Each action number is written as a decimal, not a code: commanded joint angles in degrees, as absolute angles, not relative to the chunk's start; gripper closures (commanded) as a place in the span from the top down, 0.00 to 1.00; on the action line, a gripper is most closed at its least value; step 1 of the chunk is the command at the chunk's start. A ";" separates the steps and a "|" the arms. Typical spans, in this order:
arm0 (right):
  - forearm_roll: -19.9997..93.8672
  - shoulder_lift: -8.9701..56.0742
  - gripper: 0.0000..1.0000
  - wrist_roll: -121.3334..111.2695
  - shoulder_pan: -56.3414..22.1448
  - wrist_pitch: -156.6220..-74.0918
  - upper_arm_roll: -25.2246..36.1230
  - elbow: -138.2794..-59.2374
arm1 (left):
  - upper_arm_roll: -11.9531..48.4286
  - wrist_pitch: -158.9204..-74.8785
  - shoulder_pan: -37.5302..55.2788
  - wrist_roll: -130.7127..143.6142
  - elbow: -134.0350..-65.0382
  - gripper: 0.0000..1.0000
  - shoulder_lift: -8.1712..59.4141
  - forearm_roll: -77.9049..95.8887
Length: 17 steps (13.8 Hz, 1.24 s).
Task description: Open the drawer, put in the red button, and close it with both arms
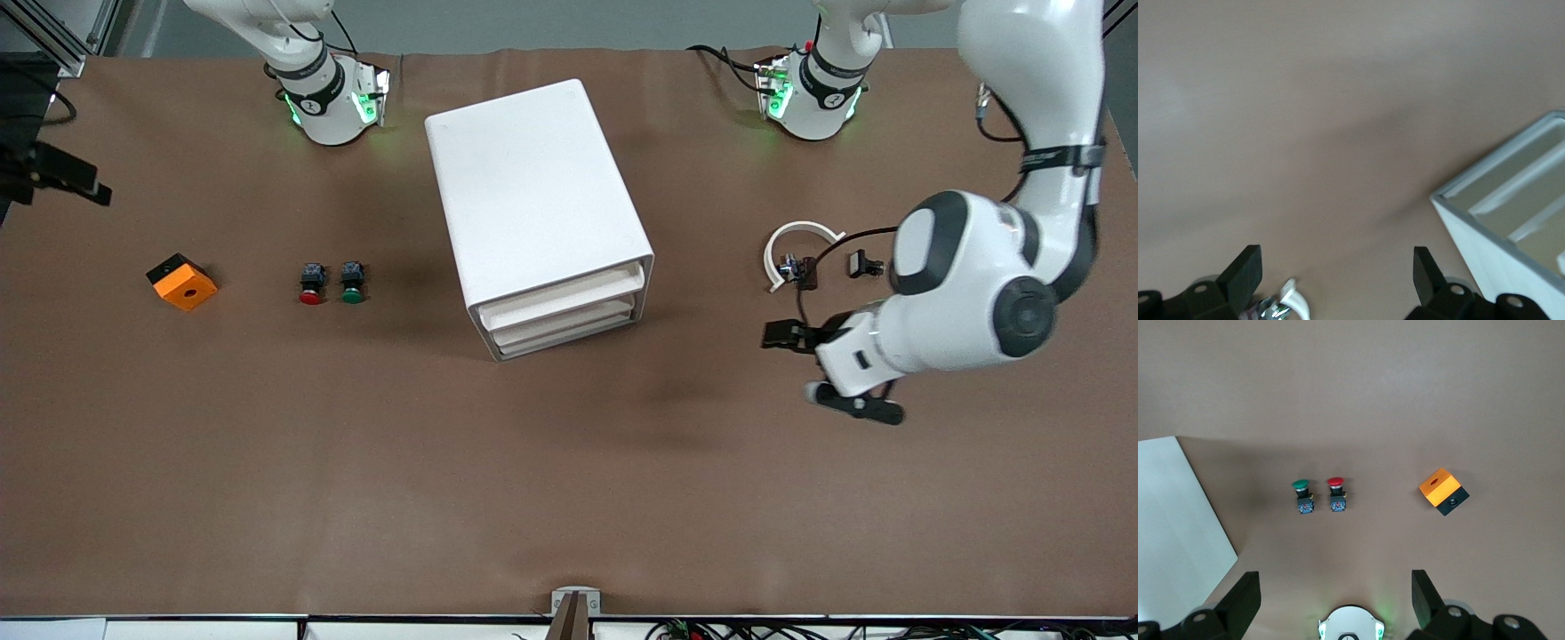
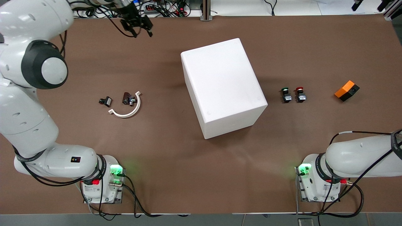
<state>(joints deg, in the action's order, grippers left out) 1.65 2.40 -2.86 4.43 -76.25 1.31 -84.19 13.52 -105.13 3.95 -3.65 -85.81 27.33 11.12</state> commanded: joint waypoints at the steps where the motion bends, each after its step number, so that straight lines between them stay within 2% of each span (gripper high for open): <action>1: 1.76 5.36 1.00 -3.69 5.36 -75.94 0.88 -83.58 | 15.12 -106.61 6.93 -6.15 -84.55 1.00 30.66 11.95; 5: 1.84 6.42 1.00 -3.52 5.89 -76.73 0.88 -85.07 | 16.35 -112.05 11.24 -8.16 -84.29 1.00 36.98 19.57; 7: 2.46 5.72 1.00 -3.43 7.38 -79.70 0.79 -89.53 | 16.43 -113.38 12.65 -12.11 -83.67 1.00 39.37 25.63; 11: 2.46 -0.60 1.00 -3.52 7.65 -93.75 0.79 -106.40 | 16.44 -114.96 15.20 -15.81 -83.67 1.00 40.25 30.14; 17: 2.81 -5.53 1.00 -3.43 6.86 -116.41 0.62 -128.37 | 16.44 -114.61 16.17 -27.93 -83.94 1.00 42.80 39.71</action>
<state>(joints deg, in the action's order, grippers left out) 1.68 -1.35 -3.09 6.80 -108.97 1.18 -119.27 16.06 -115.02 15.71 -24.06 -84.84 41.27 36.07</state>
